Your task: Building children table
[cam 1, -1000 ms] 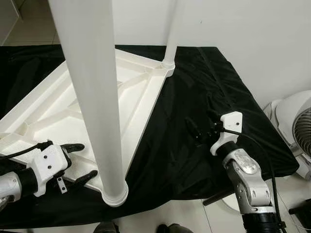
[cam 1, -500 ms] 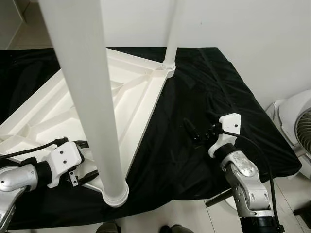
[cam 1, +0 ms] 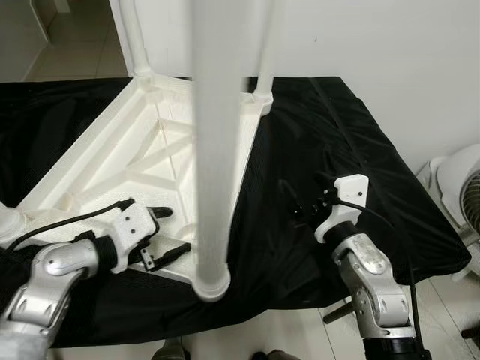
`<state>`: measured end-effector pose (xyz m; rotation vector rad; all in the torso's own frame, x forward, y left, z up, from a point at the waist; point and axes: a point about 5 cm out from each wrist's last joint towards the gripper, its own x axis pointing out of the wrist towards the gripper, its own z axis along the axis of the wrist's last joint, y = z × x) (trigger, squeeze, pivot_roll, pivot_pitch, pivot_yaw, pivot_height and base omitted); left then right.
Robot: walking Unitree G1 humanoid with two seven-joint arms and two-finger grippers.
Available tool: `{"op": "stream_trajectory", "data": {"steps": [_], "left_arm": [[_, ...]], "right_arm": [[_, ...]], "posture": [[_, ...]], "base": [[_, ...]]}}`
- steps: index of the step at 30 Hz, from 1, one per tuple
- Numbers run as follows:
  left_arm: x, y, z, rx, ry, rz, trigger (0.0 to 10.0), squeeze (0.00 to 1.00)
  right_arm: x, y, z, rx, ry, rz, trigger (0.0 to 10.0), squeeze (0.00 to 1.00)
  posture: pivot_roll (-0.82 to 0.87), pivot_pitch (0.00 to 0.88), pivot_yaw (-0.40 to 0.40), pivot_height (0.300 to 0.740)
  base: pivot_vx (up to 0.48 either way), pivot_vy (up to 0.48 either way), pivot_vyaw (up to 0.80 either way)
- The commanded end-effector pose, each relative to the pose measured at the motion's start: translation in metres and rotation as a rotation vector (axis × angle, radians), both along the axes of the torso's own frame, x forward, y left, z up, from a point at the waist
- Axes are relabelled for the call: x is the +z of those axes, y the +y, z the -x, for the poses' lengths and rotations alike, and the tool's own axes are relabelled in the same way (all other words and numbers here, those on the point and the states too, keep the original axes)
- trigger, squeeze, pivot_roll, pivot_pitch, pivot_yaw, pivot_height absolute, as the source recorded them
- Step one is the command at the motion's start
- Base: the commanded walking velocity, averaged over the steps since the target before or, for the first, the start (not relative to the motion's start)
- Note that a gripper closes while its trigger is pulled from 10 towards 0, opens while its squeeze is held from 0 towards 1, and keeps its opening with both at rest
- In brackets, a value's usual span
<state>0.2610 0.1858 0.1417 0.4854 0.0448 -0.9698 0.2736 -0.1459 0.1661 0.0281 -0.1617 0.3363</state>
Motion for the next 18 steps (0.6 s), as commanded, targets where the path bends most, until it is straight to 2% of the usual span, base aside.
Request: {"op": "stream_trajectory", "data": {"steps": [1, 4, 6, 8, 12, 13, 18], "left_arm": [[0.003, 0.001, -0.010, 0.131, -0.046, 0.044, 10.0, 0.00], [0.004, -0.005, -0.014, 0.153, -0.038, 0.079, 10.0, 0.00], [0.003, -0.014, -0.018, 0.174, -0.012, 0.121, 10.0, 0.00], [0.002, -0.016, -0.019, 0.176, -0.006, 0.126, 10.0, 0.00], [-0.004, -0.019, -0.015, 0.135, 0.042, 0.105, 10.0, 0.00], [-0.007, -0.019, -0.011, 0.094, 0.055, 0.083, 10.0, 0.00], [-0.010, -0.009, 0.000, 0.011, 0.102, 0.030, 10.0, 0.00]], "right_arm": [[0.002, 0.001, 0.000, -0.004, 0.002, -0.010, 10.0, 0.00], [0.002, 0.002, 0.000, -0.007, 0.001, -0.019, 10.0, 0.00], [0.003, 0.004, -0.001, -0.008, 0.004, -0.031, 10.0, 0.00], [0.003, 0.005, -0.001, -0.008, 0.005, -0.033, 10.0, 0.00], [0.003, 0.006, -0.001, 0.001, 0.008, -0.031, 10.0, 0.00], [0.004, 0.006, -0.001, 0.005, 0.008, -0.028, 10.0, 0.00], [0.005, 0.006, -0.002, 0.004, 0.006, -0.021, 10.0, 0.00]], "posture": [[0.12, 0.102, -0.009, 0.740], [0.12, 0.105, -0.013, 0.740], [0.12, 0.109, -0.015, 0.740], [0.12, 0.109, -0.015, 0.740], [0.13, 0.112, -0.018, 0.740], [0.13, 0.113, -0.018, 0.740], [0.13, 0.116, -0.012, 0.740]], "base": [[0.000, 0.000, 0.00], [0.000, 0.000, 0.00], [0.000, 0.000, 0.00], [0.000, 0.000, 0.00], [0.000, 0.000, 0.00], [0.000, 0.000, 0.00], [0.000, 0.000, 0.00]]}}
